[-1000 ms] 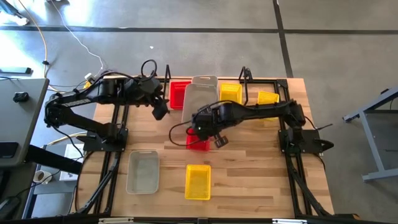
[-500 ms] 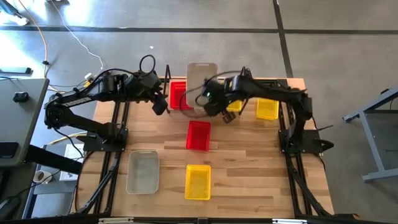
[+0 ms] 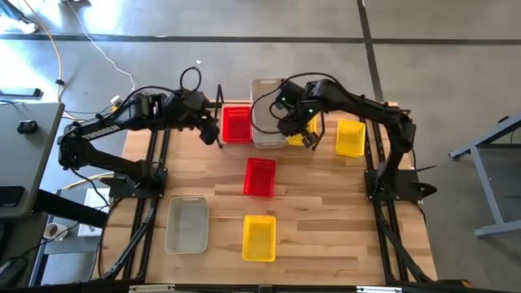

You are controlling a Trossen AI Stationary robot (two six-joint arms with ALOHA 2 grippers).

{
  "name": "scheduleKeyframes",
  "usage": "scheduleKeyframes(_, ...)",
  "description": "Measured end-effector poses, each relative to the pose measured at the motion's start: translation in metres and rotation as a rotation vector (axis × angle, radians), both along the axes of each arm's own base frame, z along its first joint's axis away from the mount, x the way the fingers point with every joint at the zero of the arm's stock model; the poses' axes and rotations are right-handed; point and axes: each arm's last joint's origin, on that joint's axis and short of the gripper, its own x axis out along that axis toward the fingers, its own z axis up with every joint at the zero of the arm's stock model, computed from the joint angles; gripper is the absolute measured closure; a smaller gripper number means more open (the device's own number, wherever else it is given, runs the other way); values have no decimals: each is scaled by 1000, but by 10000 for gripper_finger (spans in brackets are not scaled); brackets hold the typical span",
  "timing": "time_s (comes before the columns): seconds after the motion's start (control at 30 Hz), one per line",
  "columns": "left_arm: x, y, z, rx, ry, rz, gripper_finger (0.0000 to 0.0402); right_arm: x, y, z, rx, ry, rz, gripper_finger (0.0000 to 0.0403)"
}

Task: Stack baskets on shelf by color
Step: Stack the top gray bin on the top of the other gray bin on the shelf

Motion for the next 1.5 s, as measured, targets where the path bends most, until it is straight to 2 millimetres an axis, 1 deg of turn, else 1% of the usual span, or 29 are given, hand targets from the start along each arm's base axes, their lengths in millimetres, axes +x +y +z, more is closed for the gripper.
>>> scheduleKeyframes(0.07,-1,1,0,-4,-5,12,222,0,-1,-9,-7,27,-14,403)
scheduleKeyframes(0.17,-1,2,0,-5,-6,20,222,3,-1,-18,-39,32,9,403)
scheduleKeyframes(0.43,-2,4,0,-24,-28,57,222,5,-1,-28,-4,25,-55,402)
scheduleKeyframes(0.57,-2,4,0,-28,-32,62,222,5,-2,-38,4,46,-75,402)
scheduleKeyframes(0.73,-1,4,0,-30,-34,64,222,6,-2,-45,2,47,-77,401)
scheduleKeyframes(1.17,-1,4,0,-29,-32,62,222,9,-4,-49,22,48,-136,402)
scheduleKeyframes(1.5,-2,4,0,-29,-32,62,222,7,-5,-50,55,63,-230,402)
